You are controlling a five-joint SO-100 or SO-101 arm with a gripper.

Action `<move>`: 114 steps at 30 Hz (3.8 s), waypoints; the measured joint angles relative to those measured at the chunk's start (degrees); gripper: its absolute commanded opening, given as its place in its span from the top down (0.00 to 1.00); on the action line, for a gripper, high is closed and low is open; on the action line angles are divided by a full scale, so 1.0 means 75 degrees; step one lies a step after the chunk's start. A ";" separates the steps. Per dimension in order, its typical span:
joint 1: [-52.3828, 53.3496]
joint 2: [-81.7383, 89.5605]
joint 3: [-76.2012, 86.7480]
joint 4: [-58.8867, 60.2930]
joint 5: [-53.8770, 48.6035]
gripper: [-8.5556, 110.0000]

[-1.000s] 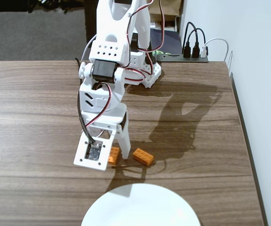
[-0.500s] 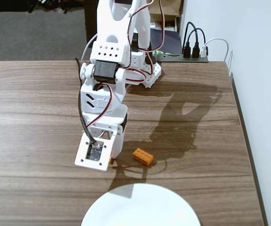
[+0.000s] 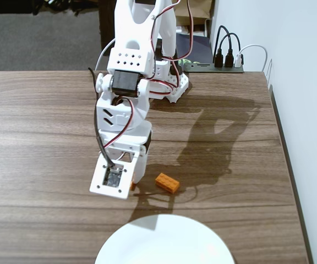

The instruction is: Grasp a lego block and put it on the plate.

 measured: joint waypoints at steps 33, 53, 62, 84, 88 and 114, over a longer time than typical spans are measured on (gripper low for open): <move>-0.1453 -0.2074 -0.4910 0.0539 0.2133 0.91; -0.1758 -0.3387 -0.6316 0.0926 0.3012 0.91; -0.1781 -0.3645 -0.6340 0.1125 0.1887 0.91; -0.1711 -0.3973 -0.6609 0.1184 0.1605 0.82; -0.1711 -0.3750 -0.6609 0.1453 0.1711 0.82; -0.2086 0.3305 0.0258 0.1312 0.3305 0.92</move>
